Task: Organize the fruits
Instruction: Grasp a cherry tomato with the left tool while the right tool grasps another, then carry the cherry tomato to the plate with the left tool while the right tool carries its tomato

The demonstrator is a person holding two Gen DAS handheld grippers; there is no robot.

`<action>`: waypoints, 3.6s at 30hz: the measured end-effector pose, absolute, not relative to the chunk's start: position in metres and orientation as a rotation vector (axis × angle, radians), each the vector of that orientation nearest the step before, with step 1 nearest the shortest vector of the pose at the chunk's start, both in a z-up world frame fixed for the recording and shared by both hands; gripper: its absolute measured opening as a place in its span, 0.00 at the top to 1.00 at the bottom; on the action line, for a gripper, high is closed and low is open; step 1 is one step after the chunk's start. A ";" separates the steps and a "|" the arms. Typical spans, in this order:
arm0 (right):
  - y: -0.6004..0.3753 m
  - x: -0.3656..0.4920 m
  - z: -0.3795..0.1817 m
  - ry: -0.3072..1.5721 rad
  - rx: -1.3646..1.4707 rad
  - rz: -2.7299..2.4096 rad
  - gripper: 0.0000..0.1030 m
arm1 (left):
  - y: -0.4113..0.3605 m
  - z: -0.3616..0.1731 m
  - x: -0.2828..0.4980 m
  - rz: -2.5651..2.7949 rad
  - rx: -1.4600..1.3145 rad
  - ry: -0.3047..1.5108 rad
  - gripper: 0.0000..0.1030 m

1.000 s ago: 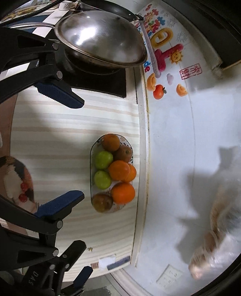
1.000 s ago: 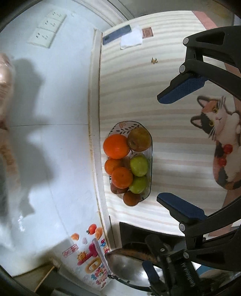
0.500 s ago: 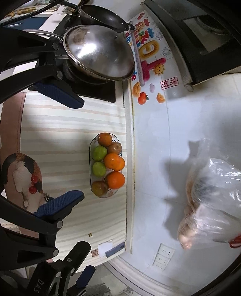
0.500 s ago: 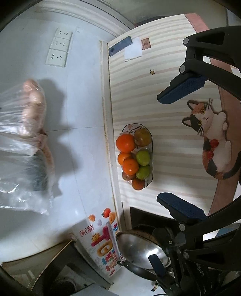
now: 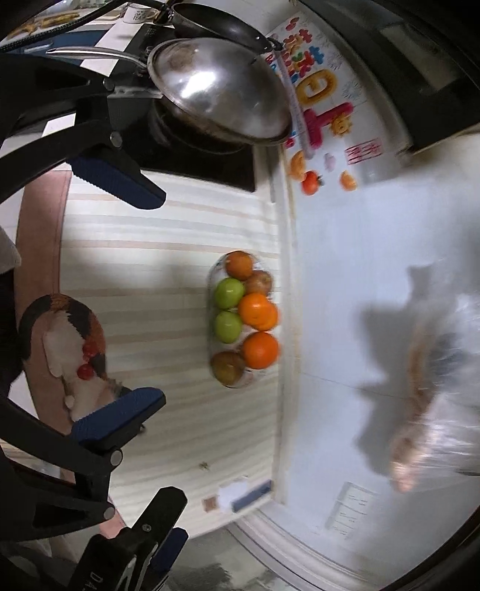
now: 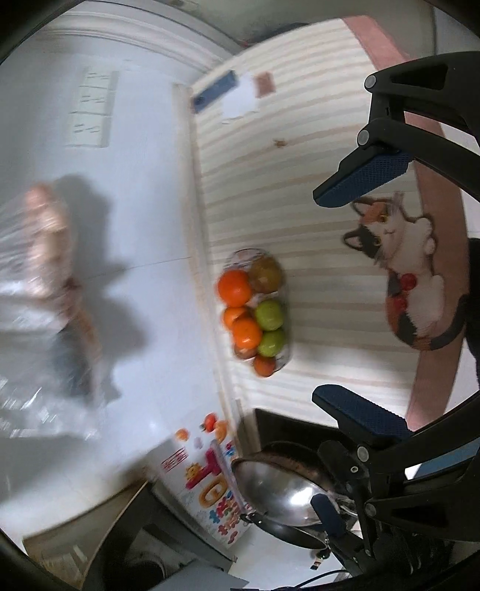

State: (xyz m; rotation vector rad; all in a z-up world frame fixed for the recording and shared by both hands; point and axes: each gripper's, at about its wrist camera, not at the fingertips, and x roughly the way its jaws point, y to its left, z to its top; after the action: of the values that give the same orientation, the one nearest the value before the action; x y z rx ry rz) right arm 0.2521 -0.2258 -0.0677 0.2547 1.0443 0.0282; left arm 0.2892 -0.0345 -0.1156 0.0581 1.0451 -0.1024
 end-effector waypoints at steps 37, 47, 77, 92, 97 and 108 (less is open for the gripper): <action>-0.245 0.239 -0.318 1.477 0.270 0.129 0.72 | -0.106 -0.343 0.295 -0.288 0.213 1.616 0.26; -0.259 0.241 -0.316 1.461 0.297 0.088 0.71 | -0.131 -0.363 0.293 -0.332 0.251 1.642 0.49; -0.261 0.272 -0.285 1.379 0.355 0.106 0.71 | -0.095 -0.321 0.336 -0.311 0.089 1.483 0.77; -0.214 0.383 -0.275 1.219 0.446 0.219 0.71 | -0.022 -0.274 0.442 -0.147 -0.123 1.335 0.77; -0.197 0.411 -0.288 1.187 0.417 0.200 0.71 | -0.007 -0.284 0.462 -0.119 -0.165 1.321 0.77; -0.181 0.436 -0.306 1.202 0.335 0.135 0.71 | 0.001 -0.309 0.482 -0.110 -0.151 1.354 0.77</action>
State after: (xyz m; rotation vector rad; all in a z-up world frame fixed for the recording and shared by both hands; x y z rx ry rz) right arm 0.4358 -0.1814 -0.3062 0.3349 1.2020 0.1347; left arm 0.4816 0.0012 -0.3086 -0.1507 1.3544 -0.1099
